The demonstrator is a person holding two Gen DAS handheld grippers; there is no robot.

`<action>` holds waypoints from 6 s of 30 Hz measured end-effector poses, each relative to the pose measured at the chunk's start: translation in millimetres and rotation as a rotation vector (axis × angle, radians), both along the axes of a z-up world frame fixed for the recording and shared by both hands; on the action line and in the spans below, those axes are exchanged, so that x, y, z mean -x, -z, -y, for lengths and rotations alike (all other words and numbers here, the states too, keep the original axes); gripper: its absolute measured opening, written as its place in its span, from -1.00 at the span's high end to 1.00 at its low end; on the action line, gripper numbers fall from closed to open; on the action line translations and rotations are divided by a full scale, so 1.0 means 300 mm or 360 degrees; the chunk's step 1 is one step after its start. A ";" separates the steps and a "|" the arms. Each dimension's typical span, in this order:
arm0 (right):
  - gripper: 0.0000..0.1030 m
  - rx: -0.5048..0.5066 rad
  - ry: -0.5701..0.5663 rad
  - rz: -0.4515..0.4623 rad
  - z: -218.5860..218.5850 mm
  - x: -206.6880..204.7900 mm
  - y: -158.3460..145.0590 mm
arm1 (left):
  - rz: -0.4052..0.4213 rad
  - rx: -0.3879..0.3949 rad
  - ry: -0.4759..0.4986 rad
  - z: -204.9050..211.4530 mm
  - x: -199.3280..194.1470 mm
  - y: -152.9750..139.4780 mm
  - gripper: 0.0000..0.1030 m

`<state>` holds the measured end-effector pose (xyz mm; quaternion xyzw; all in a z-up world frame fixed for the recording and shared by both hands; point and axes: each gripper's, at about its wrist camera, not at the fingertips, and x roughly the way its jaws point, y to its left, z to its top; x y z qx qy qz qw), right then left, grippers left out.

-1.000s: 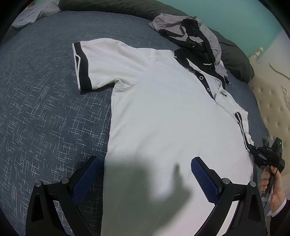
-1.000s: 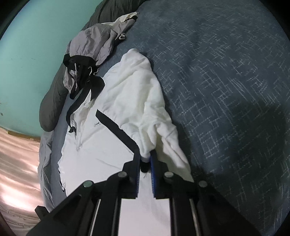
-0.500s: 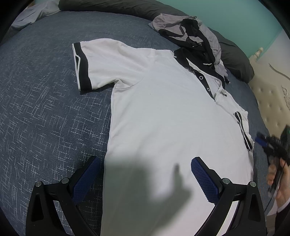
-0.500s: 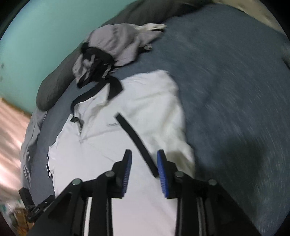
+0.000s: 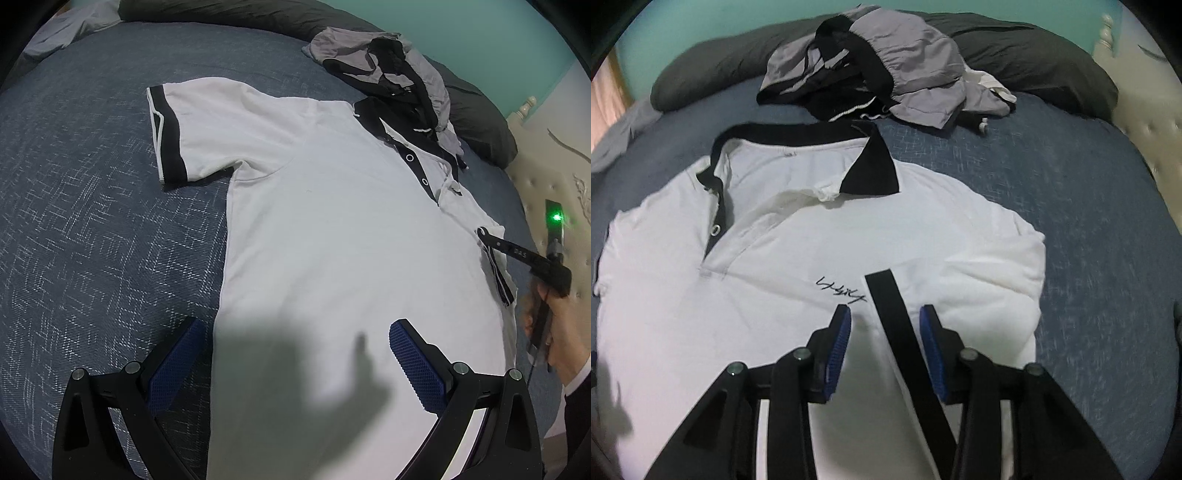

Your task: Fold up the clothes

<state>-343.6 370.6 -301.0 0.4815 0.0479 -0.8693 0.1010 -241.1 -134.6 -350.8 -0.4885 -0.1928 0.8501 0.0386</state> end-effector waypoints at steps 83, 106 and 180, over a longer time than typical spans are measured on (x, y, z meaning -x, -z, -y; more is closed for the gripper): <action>0.99 -0.0046 0.0402 0.0084 -0.263 0.465 -0.003 | 0.0029 -0.0006 0.0027 -0.031 0.024 0.040 -0.99; 0.89 0.0141 0.0283 0.0219 -0.315 0.426 0.036 | 0.0030 -0.0009 0.0030 -0.028 0.019 0.041 -0.99; 0.87 0.0192 -0.0381 0.0062 0.020 0.027 -0.021 | 0.0040 -0.0043 0.0011 -0.027 0.037 0.050 -0.99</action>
